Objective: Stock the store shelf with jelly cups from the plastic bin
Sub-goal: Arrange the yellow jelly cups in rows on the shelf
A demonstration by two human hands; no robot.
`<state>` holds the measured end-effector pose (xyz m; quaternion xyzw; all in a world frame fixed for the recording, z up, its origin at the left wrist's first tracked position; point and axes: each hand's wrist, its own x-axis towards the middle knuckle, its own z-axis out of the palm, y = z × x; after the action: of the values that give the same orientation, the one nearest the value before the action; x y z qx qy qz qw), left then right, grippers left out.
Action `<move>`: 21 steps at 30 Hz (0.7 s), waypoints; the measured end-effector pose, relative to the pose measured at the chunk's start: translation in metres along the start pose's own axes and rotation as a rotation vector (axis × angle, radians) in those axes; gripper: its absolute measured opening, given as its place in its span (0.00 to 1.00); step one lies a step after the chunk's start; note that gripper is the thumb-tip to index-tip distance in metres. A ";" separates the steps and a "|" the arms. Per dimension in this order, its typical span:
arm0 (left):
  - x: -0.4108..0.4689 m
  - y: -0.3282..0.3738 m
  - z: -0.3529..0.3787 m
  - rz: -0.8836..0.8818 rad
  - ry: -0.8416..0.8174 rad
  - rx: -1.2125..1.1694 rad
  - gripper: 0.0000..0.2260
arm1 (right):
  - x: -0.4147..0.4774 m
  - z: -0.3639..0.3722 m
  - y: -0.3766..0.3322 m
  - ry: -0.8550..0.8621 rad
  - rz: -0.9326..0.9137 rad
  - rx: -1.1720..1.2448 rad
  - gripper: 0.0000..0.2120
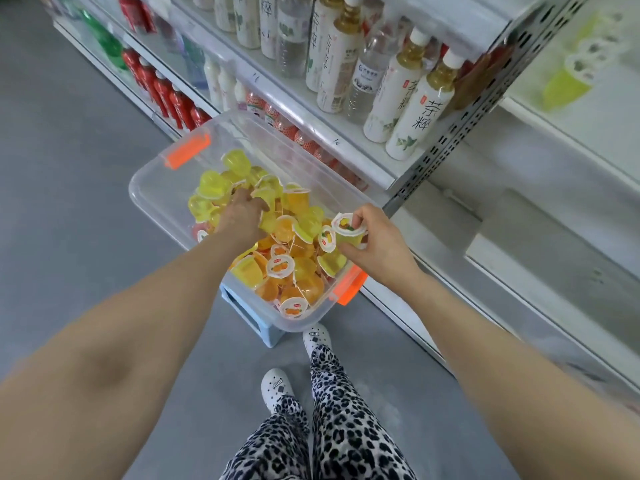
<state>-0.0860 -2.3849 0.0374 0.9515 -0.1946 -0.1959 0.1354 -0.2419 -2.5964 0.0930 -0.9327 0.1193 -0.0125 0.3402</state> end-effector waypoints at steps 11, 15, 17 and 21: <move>-0.061 0.035 -0.044 0.266 0.184 -0.166 0.24 | -0.016 -0.046 -0.012 0.159 0.010 0.010 0.15; -0.079 0.074 -0.068 0.363 0.216 -0.188 0.24 | -0.026 -0.083 -0.013 0.271 -0.009 0.041 0.16; -0.082 0.096 -0.075 0.427 0.224 -0.192 0.25 | -0.031 -0.106 -0.011 0.351 -0.012 0.062 0.16; -0.081 0.152 -0.085 0.558 0.201 -0.162 0.27 | -0.041 -0.165 -0.004 0.512 -0.043 0.064 0.16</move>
<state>-0.1661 -2.4699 0.1896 0.8620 -0.4179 -0.0711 0.2781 -0.2981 -2.6883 0.2251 -0.8901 0.1812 -0.2594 0.3279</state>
